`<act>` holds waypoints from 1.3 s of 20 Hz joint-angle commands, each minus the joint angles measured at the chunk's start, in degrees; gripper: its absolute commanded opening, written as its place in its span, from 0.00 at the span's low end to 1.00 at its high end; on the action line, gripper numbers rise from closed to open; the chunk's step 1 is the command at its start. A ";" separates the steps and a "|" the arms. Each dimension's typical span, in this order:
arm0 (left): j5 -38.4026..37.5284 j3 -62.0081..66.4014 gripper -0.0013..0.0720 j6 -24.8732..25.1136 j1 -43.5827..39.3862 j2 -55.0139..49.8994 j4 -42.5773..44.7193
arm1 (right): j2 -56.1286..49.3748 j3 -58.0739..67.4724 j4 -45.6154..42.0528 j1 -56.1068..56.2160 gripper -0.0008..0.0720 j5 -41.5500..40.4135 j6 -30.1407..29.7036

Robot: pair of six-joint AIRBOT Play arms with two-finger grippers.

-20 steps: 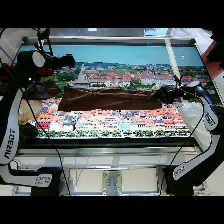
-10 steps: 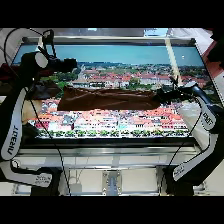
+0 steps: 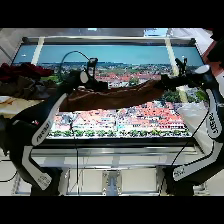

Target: Fold the shirts.

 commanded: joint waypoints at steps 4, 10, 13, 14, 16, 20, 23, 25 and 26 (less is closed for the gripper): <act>-0.20 2.95 0.03 -5.42 -4.13 -8.72 -0.26 | 2.01 12.68 0.20 10.84 0.06 3.26 2.71; -10.45 9.49 0.03 -1.11 -2.32 -7.87 1.90 | 1.99 17.44 0.15 22.16 0.05 -4.98 2.73; -18.69 17.38 0.03 -0.22 1.09 -3.26 14.62 | 1.57 17.44 0.15 27.19 0.05 -9.01 3.06; -20.50 19.02 0.03 -0.22 2.43 -1.07 19.39 | 1.42 17.42 0.15 29.05 0.05 -11.61 3.54; -22.95 20.35 0.03 -0.22 5.33 4.20 27.43 | 0.39 17.44 0.24 33.48 0.05 -18.34 4.07; -26.25 20.37 0.03 -0.17 10.75 12.81 27.96 | -6.27 17.44 3.82 43.43 0.05 -27.71 5.11; -28.13 20.37 0.03 -0.17 11.87 15.23 27.91 | -13.51 17.44 8.24 49.31 0.06 -36.79 5.99; -29.55 20.24 0.03 1.16 11.82 15.26 26.67 | -16.85 17.44 14.71 51.36 0.57 -44.06 5.97; -30.36 20.24 0.03 2.29 11.82 15.26 25.55 | -17.57 17.42 18.58 51.47 0.83 -46.05 5.84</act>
